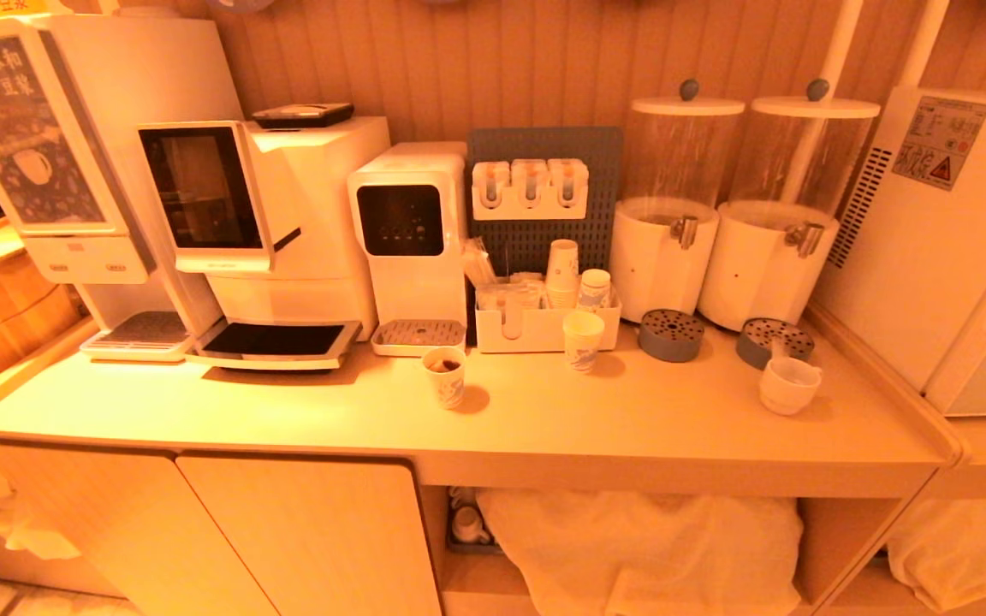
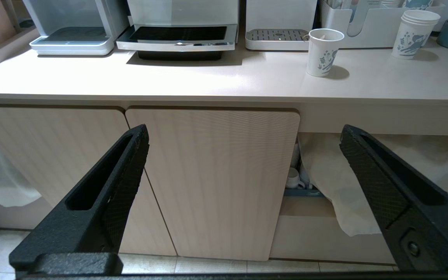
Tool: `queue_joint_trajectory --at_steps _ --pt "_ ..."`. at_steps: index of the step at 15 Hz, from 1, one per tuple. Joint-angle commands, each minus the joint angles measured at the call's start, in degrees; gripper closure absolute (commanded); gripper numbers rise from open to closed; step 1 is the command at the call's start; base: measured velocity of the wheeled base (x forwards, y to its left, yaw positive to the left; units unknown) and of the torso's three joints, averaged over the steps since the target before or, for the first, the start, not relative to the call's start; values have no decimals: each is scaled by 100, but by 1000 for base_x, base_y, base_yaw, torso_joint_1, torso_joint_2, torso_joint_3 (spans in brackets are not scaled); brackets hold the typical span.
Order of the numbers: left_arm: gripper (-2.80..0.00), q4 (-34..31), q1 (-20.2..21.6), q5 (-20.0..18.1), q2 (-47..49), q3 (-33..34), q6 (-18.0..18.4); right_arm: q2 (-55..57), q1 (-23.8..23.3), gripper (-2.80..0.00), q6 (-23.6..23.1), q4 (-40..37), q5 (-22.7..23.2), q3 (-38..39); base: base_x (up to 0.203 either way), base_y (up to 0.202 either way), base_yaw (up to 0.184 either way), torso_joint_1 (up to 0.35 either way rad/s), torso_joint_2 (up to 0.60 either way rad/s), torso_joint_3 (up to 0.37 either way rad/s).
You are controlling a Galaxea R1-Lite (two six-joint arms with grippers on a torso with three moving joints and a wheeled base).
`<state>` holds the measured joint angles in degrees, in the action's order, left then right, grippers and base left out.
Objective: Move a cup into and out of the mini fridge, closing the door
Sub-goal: Open the freezer door
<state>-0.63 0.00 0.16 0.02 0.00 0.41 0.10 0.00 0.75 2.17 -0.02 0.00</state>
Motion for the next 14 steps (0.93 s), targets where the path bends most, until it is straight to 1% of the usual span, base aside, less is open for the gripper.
queue_joint_trajectory --at_steps 1,14 --pt "-280 2 0 11 -2 0 2 -1 0 -280 4 3 2 88 0 0 0 0 0 0" --pt "-280 2 0 5 -2 0 20 -1 0 -280 4 3 0 88 0 0 0 0 0 0"
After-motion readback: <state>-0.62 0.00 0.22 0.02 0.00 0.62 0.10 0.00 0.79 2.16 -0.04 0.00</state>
